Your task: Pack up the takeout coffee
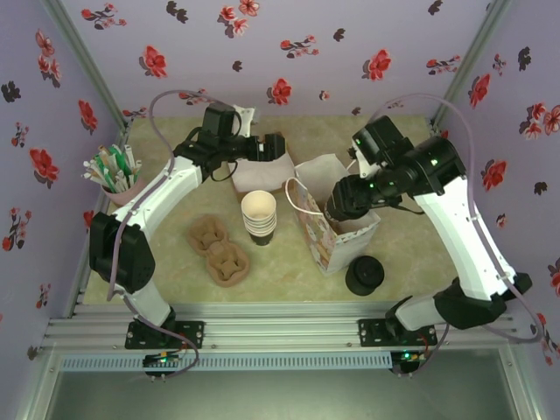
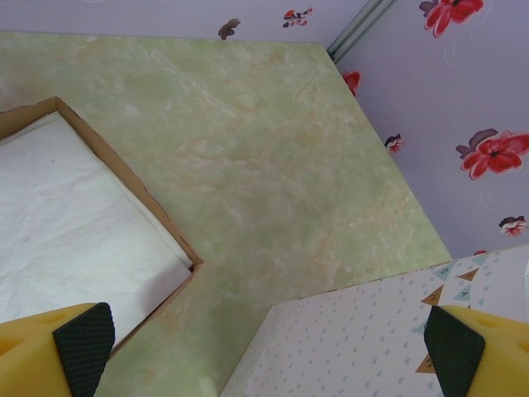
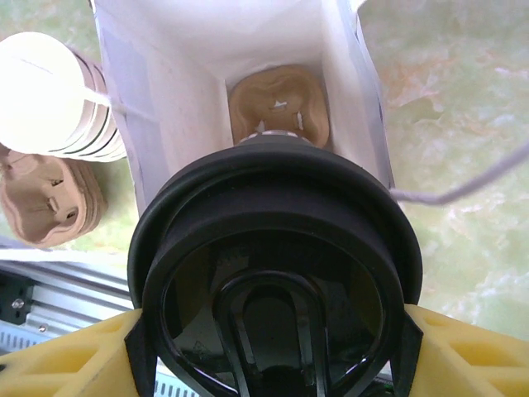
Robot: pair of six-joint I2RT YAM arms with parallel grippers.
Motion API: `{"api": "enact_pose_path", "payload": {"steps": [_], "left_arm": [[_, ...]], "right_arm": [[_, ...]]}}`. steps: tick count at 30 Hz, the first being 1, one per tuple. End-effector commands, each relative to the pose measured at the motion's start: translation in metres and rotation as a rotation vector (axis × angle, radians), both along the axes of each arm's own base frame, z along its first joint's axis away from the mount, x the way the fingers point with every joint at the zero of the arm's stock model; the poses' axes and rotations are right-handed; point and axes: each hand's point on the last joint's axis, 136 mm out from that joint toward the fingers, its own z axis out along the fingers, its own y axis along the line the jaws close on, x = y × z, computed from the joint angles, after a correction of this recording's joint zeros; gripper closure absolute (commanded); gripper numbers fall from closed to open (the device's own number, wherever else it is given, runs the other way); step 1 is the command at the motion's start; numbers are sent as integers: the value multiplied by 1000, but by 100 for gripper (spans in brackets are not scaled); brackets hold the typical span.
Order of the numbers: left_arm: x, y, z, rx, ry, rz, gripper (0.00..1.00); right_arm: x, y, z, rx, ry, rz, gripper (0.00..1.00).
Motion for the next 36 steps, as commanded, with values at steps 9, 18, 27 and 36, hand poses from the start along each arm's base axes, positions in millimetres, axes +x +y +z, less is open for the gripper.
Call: {"api": "enact_pose_path", "payload": {"steps": [9,18,27,36], "left_arm": [[-22,14,18,-10,-70,-16,1],[-43,28,36,-27,-121,-5,1],[-74,45,66,-76,-192,7,1],[-94,46,73,-109,-213,-12,1]], "right_arm": [[-10,-15,-26,-198,134,-12,31],[-13,-13,-49,-253,220,17,30],[-16,-10,-70,-279,289,40,30],[-14,-5,-88,-294,328,60,30]]}}
